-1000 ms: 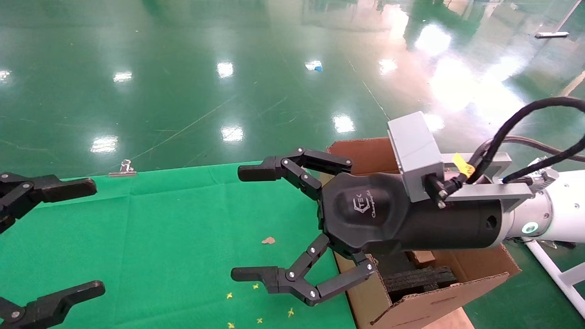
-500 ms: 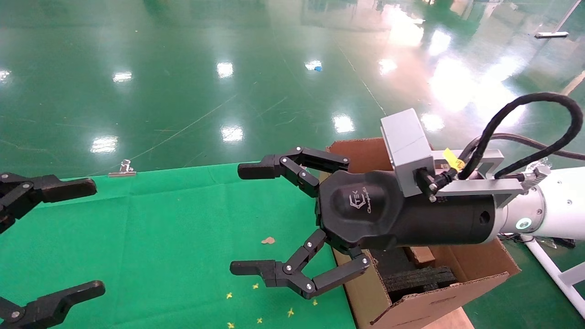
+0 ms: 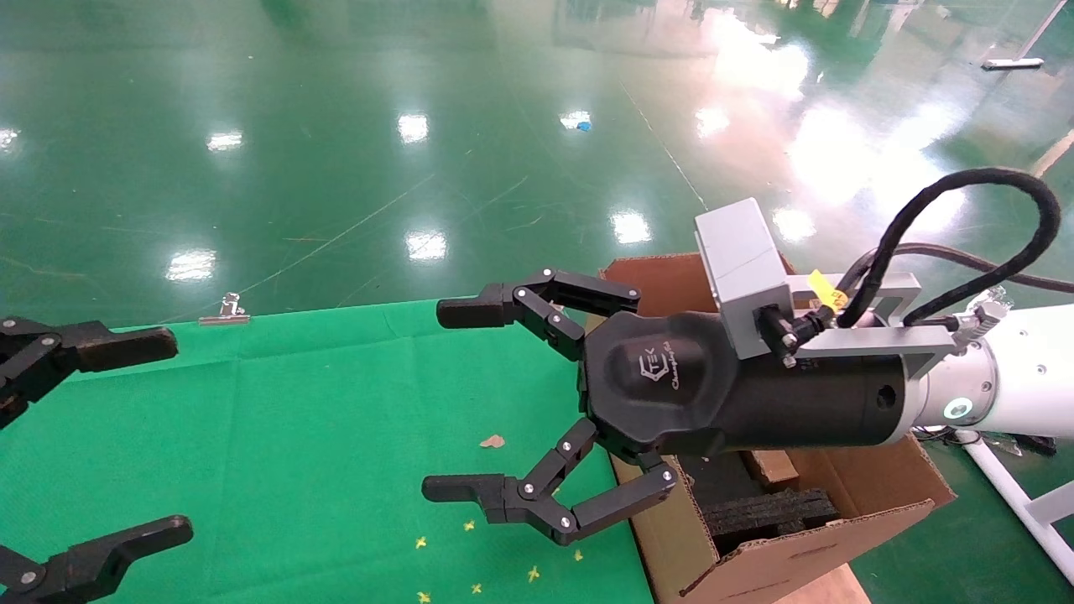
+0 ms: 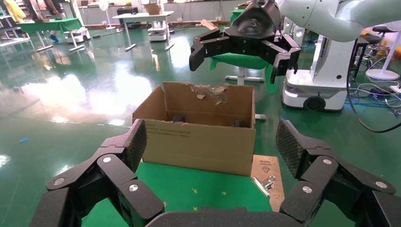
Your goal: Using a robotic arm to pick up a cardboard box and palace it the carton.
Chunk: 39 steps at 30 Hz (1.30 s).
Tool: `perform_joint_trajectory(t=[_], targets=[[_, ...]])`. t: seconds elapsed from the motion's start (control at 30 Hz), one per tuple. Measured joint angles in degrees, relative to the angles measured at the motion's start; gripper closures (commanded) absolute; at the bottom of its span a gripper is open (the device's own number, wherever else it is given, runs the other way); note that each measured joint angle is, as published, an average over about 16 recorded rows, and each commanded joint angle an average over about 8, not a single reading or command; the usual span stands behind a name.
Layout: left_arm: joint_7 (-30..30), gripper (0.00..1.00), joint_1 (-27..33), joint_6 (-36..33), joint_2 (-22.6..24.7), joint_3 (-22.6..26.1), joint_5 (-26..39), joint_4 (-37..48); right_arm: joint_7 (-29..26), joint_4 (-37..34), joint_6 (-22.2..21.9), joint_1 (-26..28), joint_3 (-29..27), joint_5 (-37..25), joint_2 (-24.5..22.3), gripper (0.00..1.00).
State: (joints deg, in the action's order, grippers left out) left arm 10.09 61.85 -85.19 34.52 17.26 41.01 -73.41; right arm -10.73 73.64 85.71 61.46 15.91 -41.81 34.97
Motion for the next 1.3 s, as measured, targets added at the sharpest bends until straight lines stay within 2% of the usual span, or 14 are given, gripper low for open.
perform_joint_trajectory(t=[1.3], targets=[[0.0, 0.0, 0.0, 0.0, 0.0, 0.0, 0.0, 0.0, -0.05, -0.15, -0.06, 0.17, 0.2, -0.08, 0.06, 0.0]])
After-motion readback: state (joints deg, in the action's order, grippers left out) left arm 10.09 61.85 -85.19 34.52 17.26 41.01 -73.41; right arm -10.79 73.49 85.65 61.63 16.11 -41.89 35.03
